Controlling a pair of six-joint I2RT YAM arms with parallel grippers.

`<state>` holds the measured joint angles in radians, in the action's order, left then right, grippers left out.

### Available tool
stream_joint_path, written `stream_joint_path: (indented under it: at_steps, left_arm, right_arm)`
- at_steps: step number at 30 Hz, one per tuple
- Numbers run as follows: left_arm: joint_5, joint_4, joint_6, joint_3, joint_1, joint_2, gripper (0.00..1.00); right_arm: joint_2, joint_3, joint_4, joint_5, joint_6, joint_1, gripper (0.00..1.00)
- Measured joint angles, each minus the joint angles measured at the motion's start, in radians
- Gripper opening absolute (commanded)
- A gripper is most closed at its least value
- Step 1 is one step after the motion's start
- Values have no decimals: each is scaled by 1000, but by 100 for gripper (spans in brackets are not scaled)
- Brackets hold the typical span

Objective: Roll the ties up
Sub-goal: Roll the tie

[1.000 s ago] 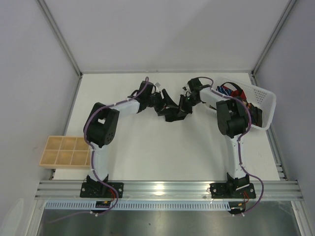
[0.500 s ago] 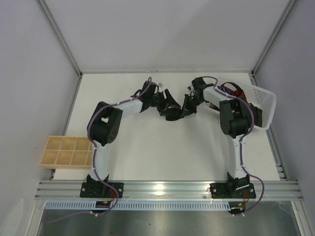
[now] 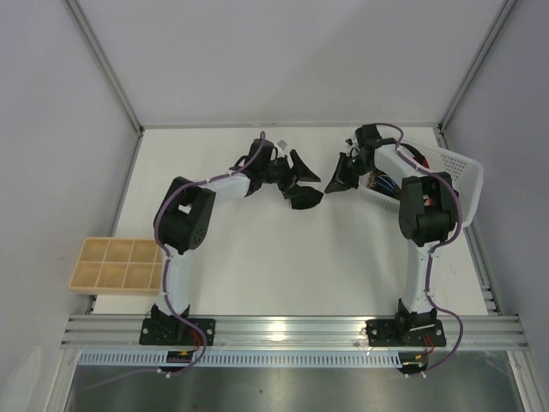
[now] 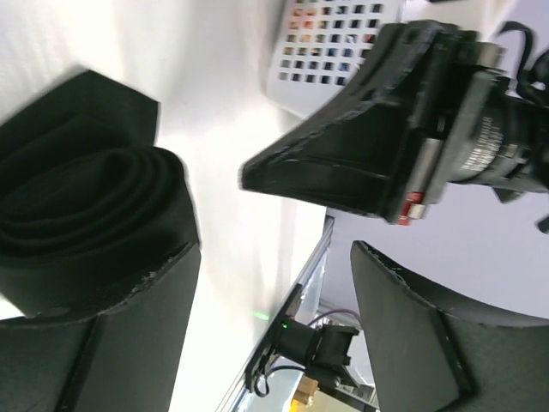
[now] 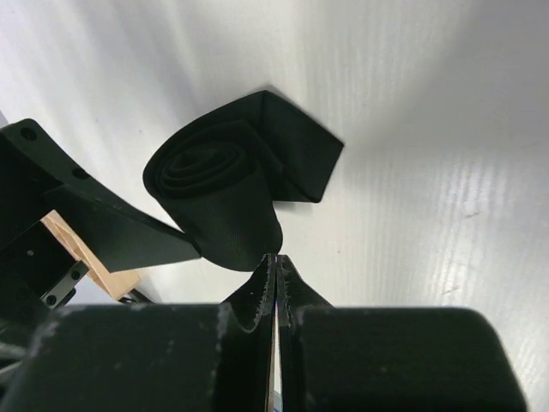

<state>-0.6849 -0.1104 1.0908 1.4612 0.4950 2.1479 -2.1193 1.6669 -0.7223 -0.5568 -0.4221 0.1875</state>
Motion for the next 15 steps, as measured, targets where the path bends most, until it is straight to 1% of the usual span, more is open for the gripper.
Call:
stream_joint_path:
  at_steps: [3,6,11,13,15]
  left_arm:
    - [-9,5,-3,-2,-4,-24,79]
    - [-21,8,-19,-23,-13,-70,78]
    - [-30,35,-74,-75,-56,-149,72]
    - [-32,51,-104,-76,-79,-157,72]
    - [-33,70,-136,-75,-98,-155,66]
  right_arm:
    - [0,-2,3,-26,-7,11,0]
    - [0,-2,13,-47,-15,27,0]
    - [0,0,39,-74,-39,54,0]
    - [-3,10,39,-83,-46,66,0]
    - [-9,29,40,-85,-50,77,0]
